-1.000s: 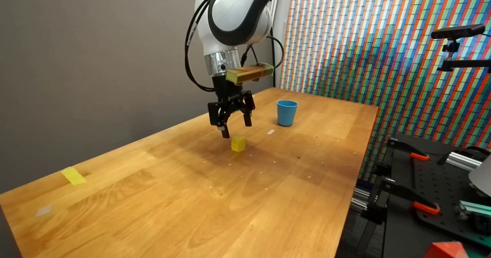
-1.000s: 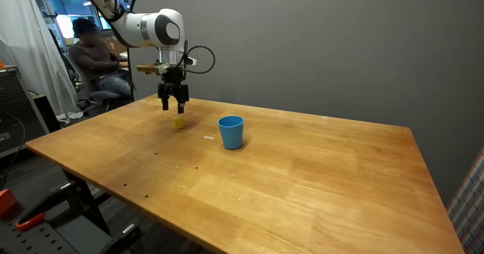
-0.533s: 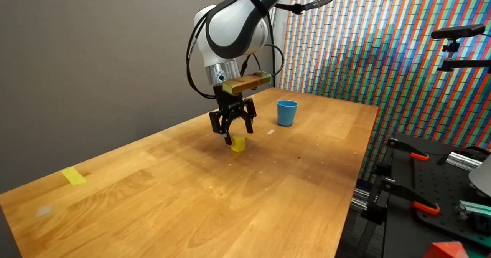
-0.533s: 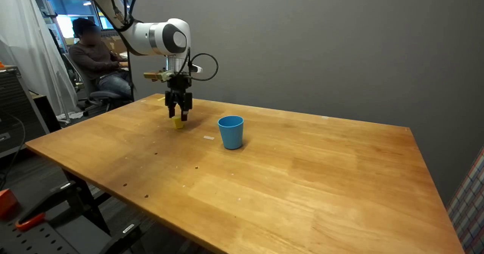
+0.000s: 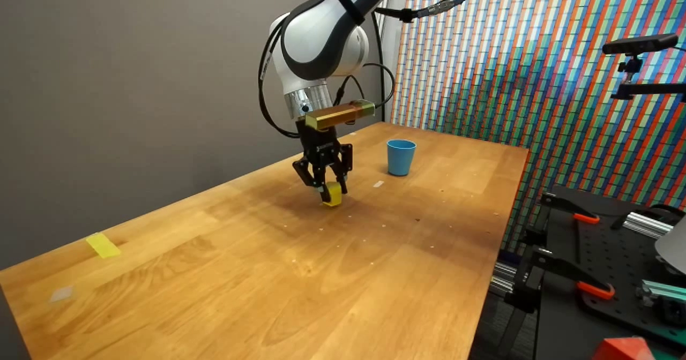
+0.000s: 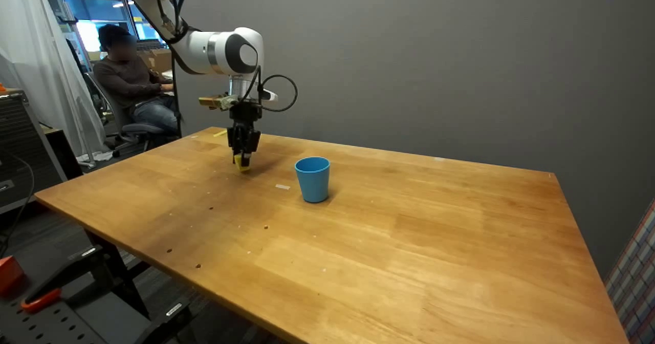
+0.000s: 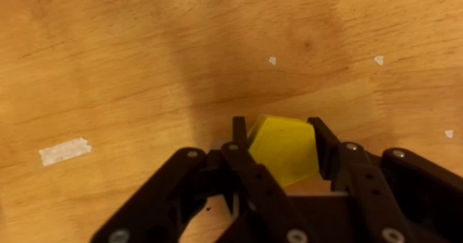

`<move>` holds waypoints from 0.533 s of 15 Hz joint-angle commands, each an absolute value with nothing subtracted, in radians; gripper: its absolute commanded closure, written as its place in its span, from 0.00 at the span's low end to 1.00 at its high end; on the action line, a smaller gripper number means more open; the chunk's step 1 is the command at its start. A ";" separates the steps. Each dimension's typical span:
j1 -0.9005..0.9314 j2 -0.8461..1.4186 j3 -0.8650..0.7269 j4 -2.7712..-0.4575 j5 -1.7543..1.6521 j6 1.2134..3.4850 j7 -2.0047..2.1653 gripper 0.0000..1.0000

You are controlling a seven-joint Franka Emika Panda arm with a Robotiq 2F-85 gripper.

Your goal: Put the yellow cube inside the blue cup

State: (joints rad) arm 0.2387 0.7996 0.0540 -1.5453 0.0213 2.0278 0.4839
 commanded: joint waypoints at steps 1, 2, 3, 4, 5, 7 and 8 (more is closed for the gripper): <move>0.240 0.663 -0.003 -1.600 0.035 2.011 0.570 0.80; 0.240 0.625 -0.027 -1.614 0.025 2.010 0.606 0.80; 0.233 0.592 -0.041 -1.624 0.022 2.007 0.628 0.80; 0.227 0.557 -0.060 -1.635 0.012 1.996 0.653 0.80; 0.217 0.524 -0.072 -1.648 0.013 1.985 0.675 0.80; 0.190 0.469 -0.090 -1.680 0.024 1.959 0.722 0.80; 0.174 0.446 -0.095 -1.697 0.032 1.945 0.748 0.80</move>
